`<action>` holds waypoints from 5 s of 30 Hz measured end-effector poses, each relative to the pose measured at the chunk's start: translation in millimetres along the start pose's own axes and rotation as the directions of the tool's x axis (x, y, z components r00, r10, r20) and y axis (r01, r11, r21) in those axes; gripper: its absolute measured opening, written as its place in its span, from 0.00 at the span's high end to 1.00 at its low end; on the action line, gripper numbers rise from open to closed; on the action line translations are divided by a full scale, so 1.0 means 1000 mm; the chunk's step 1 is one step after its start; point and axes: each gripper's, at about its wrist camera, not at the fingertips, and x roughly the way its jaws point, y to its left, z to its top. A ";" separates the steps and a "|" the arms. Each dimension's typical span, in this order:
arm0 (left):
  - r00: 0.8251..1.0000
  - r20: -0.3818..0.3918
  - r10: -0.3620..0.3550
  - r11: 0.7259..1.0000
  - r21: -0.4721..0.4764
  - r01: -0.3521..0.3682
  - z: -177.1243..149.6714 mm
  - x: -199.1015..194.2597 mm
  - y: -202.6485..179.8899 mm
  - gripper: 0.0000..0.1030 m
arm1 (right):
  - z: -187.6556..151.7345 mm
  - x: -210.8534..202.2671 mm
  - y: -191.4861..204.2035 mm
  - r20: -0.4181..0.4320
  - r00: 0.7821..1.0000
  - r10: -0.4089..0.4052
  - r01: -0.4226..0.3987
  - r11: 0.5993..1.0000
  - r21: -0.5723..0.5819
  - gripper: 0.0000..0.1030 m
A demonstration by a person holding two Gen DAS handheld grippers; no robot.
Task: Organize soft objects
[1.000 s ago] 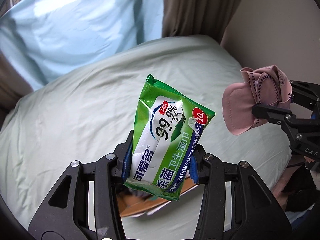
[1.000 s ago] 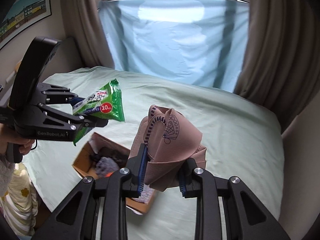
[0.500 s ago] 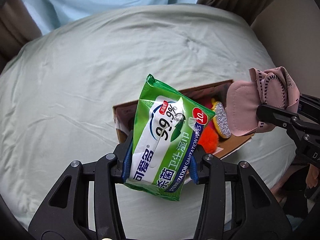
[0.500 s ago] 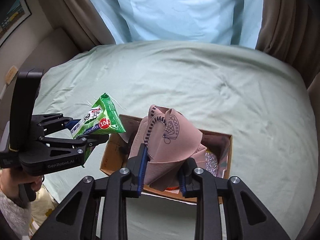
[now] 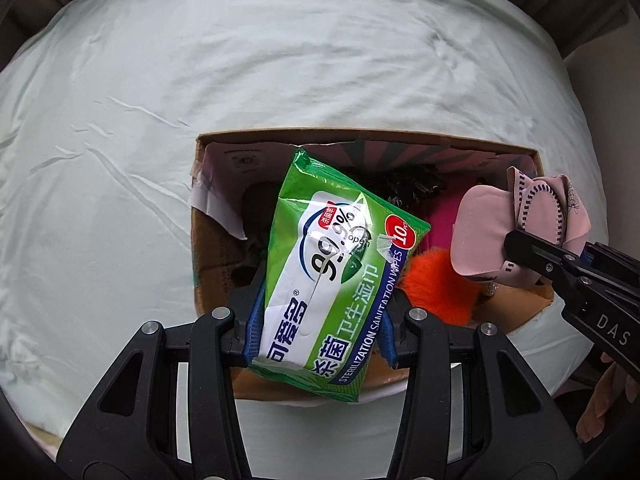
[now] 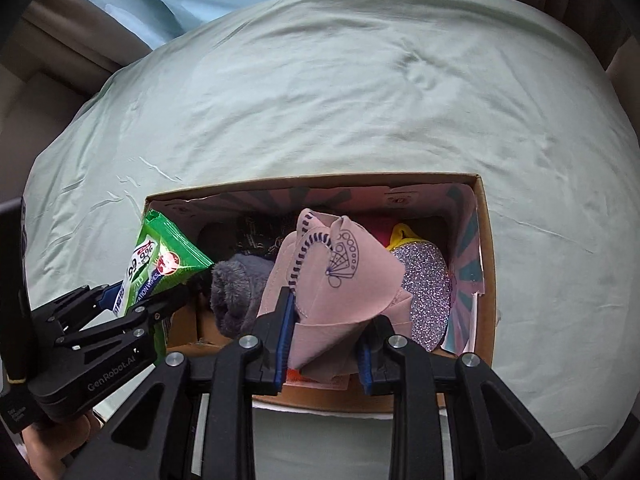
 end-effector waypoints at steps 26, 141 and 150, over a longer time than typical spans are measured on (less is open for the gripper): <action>0.999 0.035 0.011 0.999 0.049 -0.013 -0.031 -0.023 -0.020 0.00 | 0.007 -0.009 -0.025 0.020 1.000 0.020 -0.022 0.994 0.102 0.07; 0.593 0.801 0.083 0.991 -0.003 -0.135 -0.168 -0.398 -0.150 0.00 | -0.139 -0.401 -0.055 0.717 0.683 -0.141 0.192 0.981 0.009 0.07; 0.579 0.814 0.049 0.996 0.007 -0.094 -0.163 -0.399 -0.154 0.00 | -0.138 -0.396 -0.056 0.704 0.696 -0.139 0.178 0.984 0.018 0.07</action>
